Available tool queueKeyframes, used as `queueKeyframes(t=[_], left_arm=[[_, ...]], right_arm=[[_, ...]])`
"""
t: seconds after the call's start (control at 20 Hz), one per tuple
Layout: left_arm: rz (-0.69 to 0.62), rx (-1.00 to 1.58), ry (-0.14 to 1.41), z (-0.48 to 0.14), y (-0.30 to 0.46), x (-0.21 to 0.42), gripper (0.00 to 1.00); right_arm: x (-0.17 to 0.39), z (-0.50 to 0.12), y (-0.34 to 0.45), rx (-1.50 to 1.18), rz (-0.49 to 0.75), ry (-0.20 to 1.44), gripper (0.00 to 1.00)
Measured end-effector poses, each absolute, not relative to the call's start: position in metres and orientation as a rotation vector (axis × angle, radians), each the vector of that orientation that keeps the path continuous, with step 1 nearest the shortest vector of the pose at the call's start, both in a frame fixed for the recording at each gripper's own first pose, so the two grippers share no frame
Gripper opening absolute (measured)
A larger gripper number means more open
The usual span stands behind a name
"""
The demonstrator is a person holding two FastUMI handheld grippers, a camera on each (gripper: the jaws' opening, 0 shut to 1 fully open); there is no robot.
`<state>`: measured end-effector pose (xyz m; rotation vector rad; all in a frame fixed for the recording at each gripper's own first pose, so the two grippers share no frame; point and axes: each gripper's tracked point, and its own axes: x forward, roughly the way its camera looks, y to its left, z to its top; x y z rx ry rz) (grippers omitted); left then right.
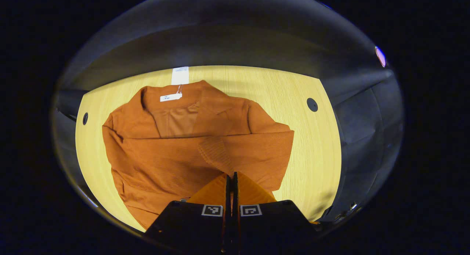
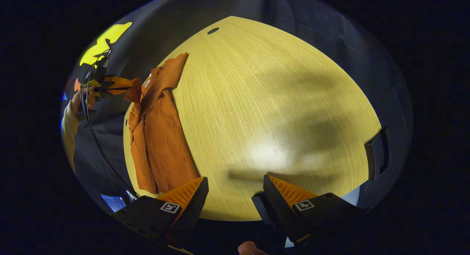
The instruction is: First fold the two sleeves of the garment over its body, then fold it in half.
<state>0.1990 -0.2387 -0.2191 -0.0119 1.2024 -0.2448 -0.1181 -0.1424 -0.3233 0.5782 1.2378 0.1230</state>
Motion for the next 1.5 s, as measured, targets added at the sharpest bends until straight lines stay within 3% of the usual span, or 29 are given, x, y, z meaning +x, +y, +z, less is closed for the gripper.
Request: queueKeyframes(t=[0.05,0.3,0.4,0.5,0.55,0.75,0.85,0.9,1.15,1.2,1.35,1.4,1.5], left_arm=[[-0.258,-0.002,1.2,-0.222,-0.245,0.2,0.04],[-0.243,-0.031,1.201,-0.224,-0.256,0.192,0.06],[-0.266,-0.079,1.172,-0.215,-0.262,0.191,0.1],[-0.306,-0.153,1.145,-0.202,-0.27,0.183,0.2],[-0.328,-0.19,1.132,-0.196,-0.273,0.181,0.14],[-0.305,-0.243,1.109,-0.179,-0.235,0.158,1.0],[-0.287,-0.273,1.105,-0.179,-0.198,0.141,0.99],[-0.272,-0.277,1.101,-0.182,-0.18,0.135,0.99],[-0.157,-0.334,1.097,-0.208,-0.065,0.078,1.0],[-0.143,-0.315,1.1,-0.217,-0.042,0.065,1.0],[-0.09,-0.276,1.099,-0.232,0.011,0.03,0.99],[-0.076,-0.27,1.101,-0.237,0.025,0.019,0.99],[-0.05,-0.256,1.141,-0.259,0.055,-0.015,0.99]], right_arm=[[-0.12,-0.323,-0.142,0.581,0.128,1.231,0.96],[-0.127,-0.326,-0.14,0.611,0.133,1.251,0.96],[-0.127,-0.325,-0.139,0.579,0.141,1.251,0.96],[-0.123,-0.319,-0.132,0.574,0.159,1.236,0.92],[-0.121,-0.317,-0.129,0.574,0.164,1.231,0.96],[-0.117,-0.31,-0.113,0.522,0.183,1.227,0.96],[-0.113,-0.309,-0.102,0.493,0.187,1.228,0.92],[-0.11,-0.308,-0.095,0.485,0.189,1.229,0.96],[-0.102,-0.305,-0.063,0.432,0.203,1.228,0.96],[-0.101,-0.304,-0.057,0.434,0.207,1.225,0.92],[-0.101,-0.306,-0.04,0.422,0.209,1.236,0.96],[-0.102,-0.308,-0.036,0.401,0.208,1.246,0.92],[-0.104,-0.311,-0.028,0.377,0.218,1.267,0.96]])
